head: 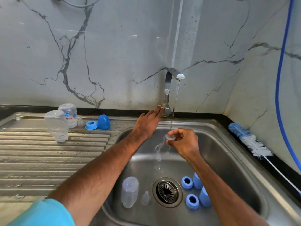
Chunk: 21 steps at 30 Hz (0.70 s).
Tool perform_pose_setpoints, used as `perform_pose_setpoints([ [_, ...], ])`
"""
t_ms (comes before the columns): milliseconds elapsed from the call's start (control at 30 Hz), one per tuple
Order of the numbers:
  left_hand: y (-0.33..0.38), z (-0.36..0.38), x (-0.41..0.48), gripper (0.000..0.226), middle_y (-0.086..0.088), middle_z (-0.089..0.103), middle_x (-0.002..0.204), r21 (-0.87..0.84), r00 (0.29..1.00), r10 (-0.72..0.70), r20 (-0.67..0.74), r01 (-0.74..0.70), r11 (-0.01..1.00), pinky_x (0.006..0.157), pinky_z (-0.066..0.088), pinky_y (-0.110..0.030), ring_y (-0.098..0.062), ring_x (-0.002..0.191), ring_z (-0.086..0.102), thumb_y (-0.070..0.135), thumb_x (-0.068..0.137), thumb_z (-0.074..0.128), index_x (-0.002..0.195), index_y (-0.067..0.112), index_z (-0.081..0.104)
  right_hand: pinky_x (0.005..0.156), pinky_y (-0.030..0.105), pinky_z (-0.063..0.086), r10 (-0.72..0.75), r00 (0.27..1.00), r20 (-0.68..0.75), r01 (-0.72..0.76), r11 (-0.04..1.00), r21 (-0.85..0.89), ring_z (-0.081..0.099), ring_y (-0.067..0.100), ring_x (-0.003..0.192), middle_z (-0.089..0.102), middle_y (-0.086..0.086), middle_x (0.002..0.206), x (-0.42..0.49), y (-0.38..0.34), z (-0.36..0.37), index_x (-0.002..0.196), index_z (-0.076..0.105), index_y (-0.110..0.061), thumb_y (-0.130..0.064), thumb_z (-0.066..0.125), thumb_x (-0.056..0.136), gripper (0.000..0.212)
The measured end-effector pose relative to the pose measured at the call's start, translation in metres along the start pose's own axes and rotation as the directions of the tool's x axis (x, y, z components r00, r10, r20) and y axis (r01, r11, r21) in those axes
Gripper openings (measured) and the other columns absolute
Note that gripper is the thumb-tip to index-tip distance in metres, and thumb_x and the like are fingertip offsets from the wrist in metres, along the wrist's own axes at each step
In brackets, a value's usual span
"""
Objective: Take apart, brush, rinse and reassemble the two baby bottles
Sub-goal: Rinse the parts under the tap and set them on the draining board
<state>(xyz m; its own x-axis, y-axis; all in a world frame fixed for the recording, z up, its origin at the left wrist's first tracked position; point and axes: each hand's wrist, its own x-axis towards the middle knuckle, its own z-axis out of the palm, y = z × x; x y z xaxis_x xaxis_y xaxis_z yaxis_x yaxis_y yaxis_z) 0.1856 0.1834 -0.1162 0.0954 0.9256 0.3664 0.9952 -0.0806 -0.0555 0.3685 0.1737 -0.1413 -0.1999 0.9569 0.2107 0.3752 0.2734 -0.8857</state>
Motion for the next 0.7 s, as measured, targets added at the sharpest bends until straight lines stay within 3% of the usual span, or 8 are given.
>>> perform_pose_setpoints([
  [67, 0.005, -0.004, -0.011, 0.103, -0.007, -0.01, 0.171, -0.149, 0.998, -0.037, 0.043, 0.043, 0.988, 0.111, 0.048, -0.043, -0.032, 0.153, 0.026, -0.01, 0.087, 0.062, 0.164, 0.013, -0.002, 0.076, 0.019, 0.061, 0.022, 0.999, -0.026, -0.022, 1.0, 0.01, 0.073, 0.006, 0.086, 0.076, -0.006, 0.093, 0.003, 0.0, 0.0, 0.097, 0.076, -0.02, -0.005, 0.088, 0.077, 0.028],
  [133, 0.013, 0.0, -0.027, 0.097, -0.008, -0.004, 0.172, -0.321, 0.992, -0.114, 0.061, 0.127, 0.939, 0.108, 0.049, -0.045, -0.033, 0.152, 0.028, -0.007, 0.087, 0.063, 0.164, 0.013, 0.007, 0.078, 0.02, 0.061, 0.012, 0.997, -0.073, -0.01, 0.999, 0.031, 0.072, 0.004, 0.085, 0.075, -0.008, 0.092, 0.007, -0.004, -0.001, 0.095, 0.074, -0.024, -0.006, 0.087, 0.078, 0.028],
  [200, 0.019, 0.01, -0.042, 0.082, -0.012, 0.021, 0.169, -0.452, 0.977, -0.204, 0.066, 0.212, 0.866, 0.115, 0.042, -0.046, -0.033, 0.149, 0.034, -0.001, 0.088, 0.063, 0.16, 0.011, 0.025, 0.077, 0.018, 0.059, -0.032, 0.994, -0.109, 0.035, 0.999, 0.031, 0.071, 0.001, 0.082, 0.073, -0.013, 0.087, 0.01, -0.008, 0.002, 0.092, 0.07, -0.031, -0.007, 0.087, 0.078, 0.033],
  [300, 0.025, 0.025, -0.06, 0.062, -0.01, 0.057, 0.144, -0.602, 0.946, -0.307, 0.101, 0.304, 0.738, 0.106, 0.048, -0.035, -0.024, 0.128, 0.056, 0.004, 0.087, 0.063, 0.147, 0.013, 0.049, 0.078, 0.026, 0.063, -0.036, 0.998, -0.045, 0.036, 0.999, -0.002, 0.073, 0.007, 0.083, 0.075, -0.005, 0.09, 0.008, -0.005, 0.012, 0.097, 0.075, -0.022, -0.006, 0.085, 0.082, 0.025],
  [333, 0.027, 0.028, -0.064, 0.059, -0.008, 0.061, 0.139, -0.637, 0.936, -0.328, 0.128, 0.331, 0.696, 0.102, 0.05, -0.032, -0.021, 0.122, 0.06, 0.004, 0.087, 0.063, 0.145, 0.014, 0.052, 0.078, 0.029, 0.064, -0.033, 0.999, -0.026, 0.032, 0.999, -0.017, 0.074, 0.01, 0.084, 0.076, -0.003, 0.09, 0.007, -0.005, 0.013, 0.1, 0.075, -0.018, -0.005, 0.084, 0.083, 0.023],
  [467, 0.036, 0.038, -0.069, 0.053, -0.004, 0.064, 0.135, -0.724, 0.935, -0.324, 0.144, 0.322, 0.61, 0.102, 0.051, -0.031, -0.02, 0.115, 0.065, 0.0, 0.084, 0.061, 0.136, 0.01, 0.059, 0.065, 0.011, 0.055, -0.082, 0.995, -0.057, 0.08, 0.996, -0.033, 0.072, 0.005, 0.085, 0.074, -0.008, 0.09, 0.009, -0.007, 0.015, 0.1, 0.074, -0.021, -0.003, 0.084, 0.082, 0.028],
  [567, 0.042, 0.043, -0.07, 0.049, -0.001, 0.066, 0.127, -0.767, 0.945, -0.303, 0.121, 0.283, 0.575, 0.094, 0.055, -0.029, -0.017, 0.111, 0.065, -0.001, 0.085, 0.062, 0.133, 0.011, 0.059, 0.068, 0.014, 0.055, -0.038, 0.998, -0.055, 0.035, 0.998, -0.053, 0.072, 0.009, 0.088, 0.075, -0.002, 0.096, 0.01, -0.003, 0.011, 0.106, 0.075, -0.015, -0.003, 0.083, 0.083, 0.028],
  [700, 0.041, 0.046, -0.072, 0.045, 0.002, 0.067, 0.123, -0.792, 0.941, -0.324, 0.101, 0.273, 0.546, 0.084, 0.056, -0.021, -0.009, 0.101, 0.066, 0.003, 0.09, 0.064, 0.133, 0.012, 0.057, 0.06, 0.008, 0.049, -0.058, 0.993, -0.105, 0.052, 0.997, -0.061, 0.071, 0.004, 0.083, 0.073, -0.009, 0.089, 0.011, -0.001, 0.007, 0.098, 0.074, -0.023, -0.005, 0.084, 0.082, 0.026],
])
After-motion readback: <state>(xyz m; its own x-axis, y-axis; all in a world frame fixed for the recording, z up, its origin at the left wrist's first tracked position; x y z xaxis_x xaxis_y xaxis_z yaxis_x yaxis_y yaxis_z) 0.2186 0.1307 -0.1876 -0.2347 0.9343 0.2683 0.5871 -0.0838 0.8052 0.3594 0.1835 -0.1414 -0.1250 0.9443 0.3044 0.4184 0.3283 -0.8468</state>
